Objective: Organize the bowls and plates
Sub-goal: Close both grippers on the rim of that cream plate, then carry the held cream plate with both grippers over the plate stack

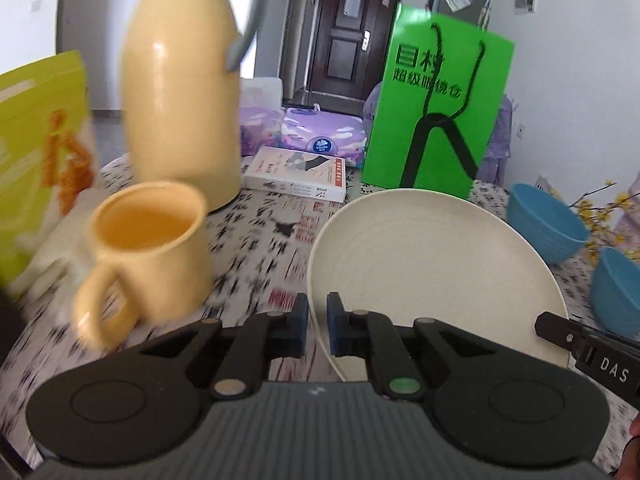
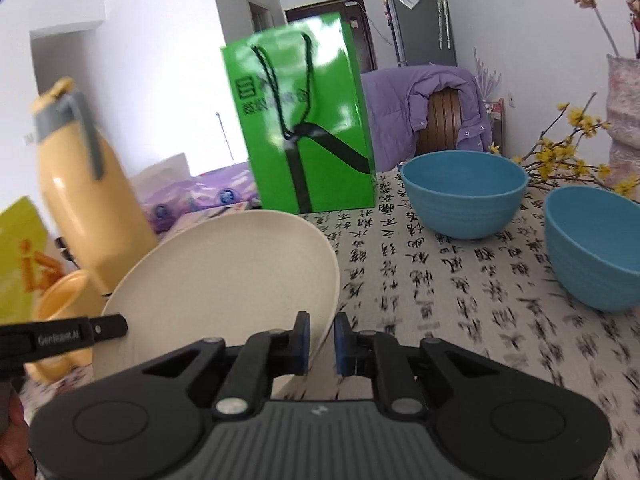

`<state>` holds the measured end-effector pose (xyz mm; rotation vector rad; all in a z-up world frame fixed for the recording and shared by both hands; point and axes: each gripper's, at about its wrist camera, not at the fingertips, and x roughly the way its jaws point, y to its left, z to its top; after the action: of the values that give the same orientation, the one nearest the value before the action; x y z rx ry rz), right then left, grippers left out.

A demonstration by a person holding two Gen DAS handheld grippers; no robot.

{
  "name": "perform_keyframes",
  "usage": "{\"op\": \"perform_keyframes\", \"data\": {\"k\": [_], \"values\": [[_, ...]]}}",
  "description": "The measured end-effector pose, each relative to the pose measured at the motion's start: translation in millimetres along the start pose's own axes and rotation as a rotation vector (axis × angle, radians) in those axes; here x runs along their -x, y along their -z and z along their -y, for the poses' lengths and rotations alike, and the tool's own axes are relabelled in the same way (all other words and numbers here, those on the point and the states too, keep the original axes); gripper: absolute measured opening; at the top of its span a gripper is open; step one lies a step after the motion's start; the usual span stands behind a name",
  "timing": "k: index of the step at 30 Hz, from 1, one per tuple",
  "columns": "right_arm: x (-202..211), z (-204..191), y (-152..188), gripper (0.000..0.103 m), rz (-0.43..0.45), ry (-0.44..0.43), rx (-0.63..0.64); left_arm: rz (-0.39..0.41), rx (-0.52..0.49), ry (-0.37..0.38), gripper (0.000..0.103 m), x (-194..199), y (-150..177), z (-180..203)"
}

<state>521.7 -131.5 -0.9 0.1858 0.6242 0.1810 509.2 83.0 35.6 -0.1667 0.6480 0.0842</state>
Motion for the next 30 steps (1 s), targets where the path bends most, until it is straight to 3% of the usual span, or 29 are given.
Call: {"op": "perform_keyframes", "data": {"k": [7,15,30], "values": [[92,-17,40,0.012,0.031,-0.046,0.05,0.055,0.057,-0.026,0.01,95,55,-13],[165,-26,99,0.012,0.03,-0.078,0.067,0.098,0.042,-0.066,0.011,178,117,-20],[259,-39,188,0.012,0.065,-0.107,0.138,0.126,0.109,-0.092,0.011,269,215,-40]]}}
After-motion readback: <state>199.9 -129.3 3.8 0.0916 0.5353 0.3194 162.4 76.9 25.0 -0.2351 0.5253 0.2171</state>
